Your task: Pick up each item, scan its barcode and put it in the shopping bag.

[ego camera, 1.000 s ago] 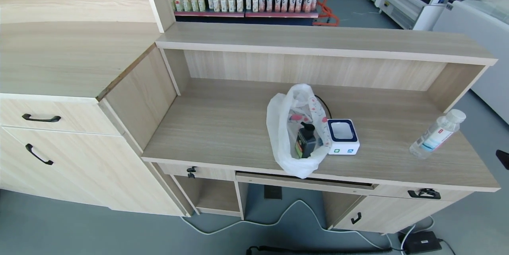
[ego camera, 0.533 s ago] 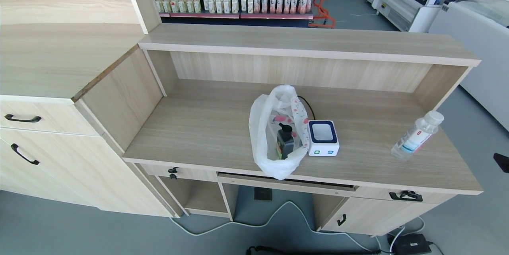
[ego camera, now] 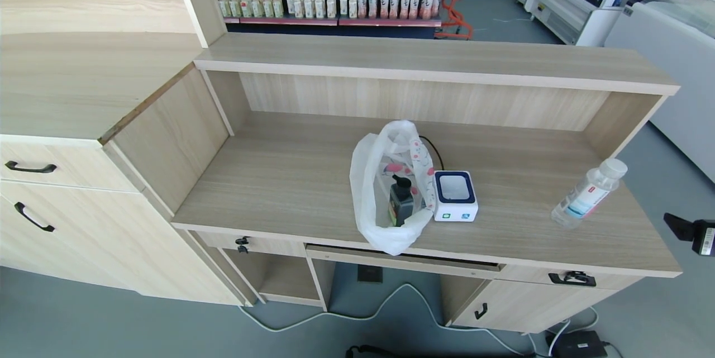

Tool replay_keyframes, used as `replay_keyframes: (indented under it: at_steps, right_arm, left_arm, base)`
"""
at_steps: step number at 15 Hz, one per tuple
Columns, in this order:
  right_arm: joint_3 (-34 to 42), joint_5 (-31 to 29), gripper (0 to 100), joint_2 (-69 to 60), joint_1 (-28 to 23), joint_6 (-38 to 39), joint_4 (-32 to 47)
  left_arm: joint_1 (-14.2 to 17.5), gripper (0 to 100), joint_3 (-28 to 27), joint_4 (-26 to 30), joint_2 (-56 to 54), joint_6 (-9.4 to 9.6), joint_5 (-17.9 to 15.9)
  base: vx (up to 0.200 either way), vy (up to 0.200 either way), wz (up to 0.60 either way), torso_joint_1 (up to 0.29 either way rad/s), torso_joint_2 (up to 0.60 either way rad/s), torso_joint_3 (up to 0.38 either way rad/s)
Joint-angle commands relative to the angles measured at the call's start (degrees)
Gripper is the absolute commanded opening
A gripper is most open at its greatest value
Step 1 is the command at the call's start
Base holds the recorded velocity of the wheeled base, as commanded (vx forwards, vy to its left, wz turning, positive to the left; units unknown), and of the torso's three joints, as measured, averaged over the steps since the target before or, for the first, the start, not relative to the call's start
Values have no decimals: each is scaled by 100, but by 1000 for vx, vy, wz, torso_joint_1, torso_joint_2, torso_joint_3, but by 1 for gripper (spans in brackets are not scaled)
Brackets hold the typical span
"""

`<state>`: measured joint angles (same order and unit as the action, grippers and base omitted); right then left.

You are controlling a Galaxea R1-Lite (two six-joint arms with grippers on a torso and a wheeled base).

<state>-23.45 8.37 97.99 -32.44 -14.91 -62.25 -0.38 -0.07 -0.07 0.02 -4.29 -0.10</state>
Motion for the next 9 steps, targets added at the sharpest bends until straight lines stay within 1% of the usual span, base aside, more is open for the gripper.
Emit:
replay_keyframes:
  at_steps: [1, 2, 3, 7, 9]
  right_arm:
    - [-142, 15, 100, 959, 36, -214, -824]
    - [-177, 15, 100, 1188, 124, -205, -1176]
    - [-212, 24, 100, 1346, 220, -179, -1343]
    - [-423, 15, 100, 1601, 730, -65, -1387]
    - [-432, -3, 100, 1706, 845, -56, -1404]
  left_arm:
    - [3, 100, -1, -1, -2, -2, 1]
    - [3, 100, -1, -1, -2, -2, 1]
    - [3, 100, -1, -1, -2, -2, 1]
    - [3, 100, 7, -1, -2, -2, 1]
    - [3, 100, -1, -1, -2, -2, 1]
  base:
    - [0, 0, 0, 0, 0, 0]
    - [0, 0, 0, 0, 0, 0]
    - [0, 0, 0, 0, 0, 0]
    - [0, 0, 0, 0, 0, 0]
    - [0, 0, 0, 0, 0, 0]
